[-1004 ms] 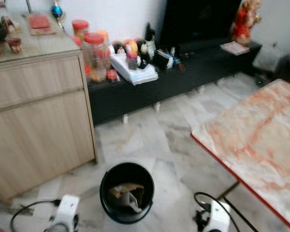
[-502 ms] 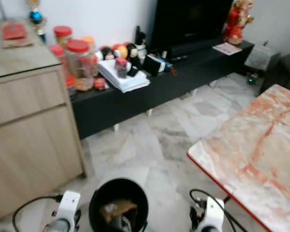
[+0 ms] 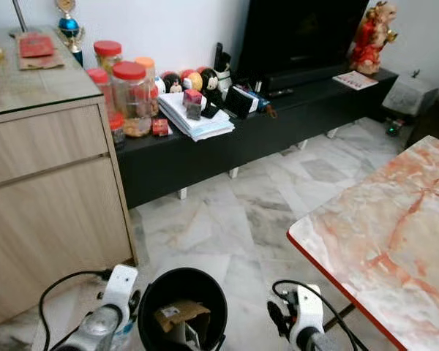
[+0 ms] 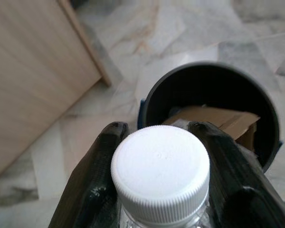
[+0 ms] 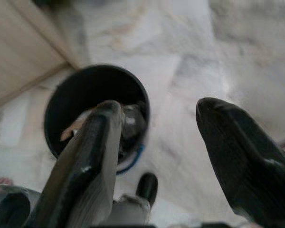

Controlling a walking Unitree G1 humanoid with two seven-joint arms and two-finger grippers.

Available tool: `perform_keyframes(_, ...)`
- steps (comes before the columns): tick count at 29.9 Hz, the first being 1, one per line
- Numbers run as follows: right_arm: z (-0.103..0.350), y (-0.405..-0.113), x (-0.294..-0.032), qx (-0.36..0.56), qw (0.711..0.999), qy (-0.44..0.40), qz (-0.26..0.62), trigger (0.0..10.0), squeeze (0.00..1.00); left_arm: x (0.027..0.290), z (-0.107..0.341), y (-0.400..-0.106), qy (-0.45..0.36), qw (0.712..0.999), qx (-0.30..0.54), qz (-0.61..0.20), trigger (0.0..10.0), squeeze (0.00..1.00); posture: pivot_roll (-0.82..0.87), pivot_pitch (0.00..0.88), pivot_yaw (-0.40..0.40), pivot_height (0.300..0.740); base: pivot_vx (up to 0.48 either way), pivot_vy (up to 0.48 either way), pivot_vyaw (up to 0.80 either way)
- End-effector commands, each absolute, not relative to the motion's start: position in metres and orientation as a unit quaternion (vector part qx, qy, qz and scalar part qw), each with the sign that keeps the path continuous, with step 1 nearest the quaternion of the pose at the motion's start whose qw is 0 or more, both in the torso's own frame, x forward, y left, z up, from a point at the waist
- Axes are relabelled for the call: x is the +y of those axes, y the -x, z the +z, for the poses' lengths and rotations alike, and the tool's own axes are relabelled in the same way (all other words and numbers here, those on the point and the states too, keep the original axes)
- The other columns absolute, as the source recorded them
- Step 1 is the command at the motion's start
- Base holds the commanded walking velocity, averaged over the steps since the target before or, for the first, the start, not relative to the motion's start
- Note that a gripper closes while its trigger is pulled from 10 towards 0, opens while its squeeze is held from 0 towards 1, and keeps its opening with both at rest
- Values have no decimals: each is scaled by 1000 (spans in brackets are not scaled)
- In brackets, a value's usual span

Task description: Picking trash to rubbish bin

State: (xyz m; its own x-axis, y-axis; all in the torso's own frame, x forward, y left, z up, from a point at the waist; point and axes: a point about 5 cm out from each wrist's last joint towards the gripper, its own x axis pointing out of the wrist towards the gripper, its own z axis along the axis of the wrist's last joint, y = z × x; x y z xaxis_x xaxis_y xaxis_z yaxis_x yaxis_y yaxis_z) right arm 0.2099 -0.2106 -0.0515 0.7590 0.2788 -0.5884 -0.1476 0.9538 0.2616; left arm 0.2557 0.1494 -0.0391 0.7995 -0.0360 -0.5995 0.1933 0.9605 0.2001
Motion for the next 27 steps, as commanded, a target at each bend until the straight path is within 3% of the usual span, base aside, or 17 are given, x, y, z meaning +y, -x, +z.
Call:
perform_keyframes(1,-41,-222,-212,305,939,-89,133,10000,0,143,-31,-267,-143,943,292,-73,10000,0,44,37,-160,740,0,0,0)
perform_keyframes(12,2,-253,-175,227,937,-75,254,10000,0,126,12,-309,-222,952,179,-109,10000,0,-2,76,-176,740,0,0,0)
perform_keyframes(20,33,-245,-159,195,926,-88,311,10000,0,112,33,-324,-248,953,116,-127,10000,0,-45,110,-180,740,0,0,0)
perform_keyframes(27,52,-232,-151,194,919,-96,329,10000,0,86,53,-334,-202,963,74,-164,10000,0,-87,140,-182,740,0,0,0)
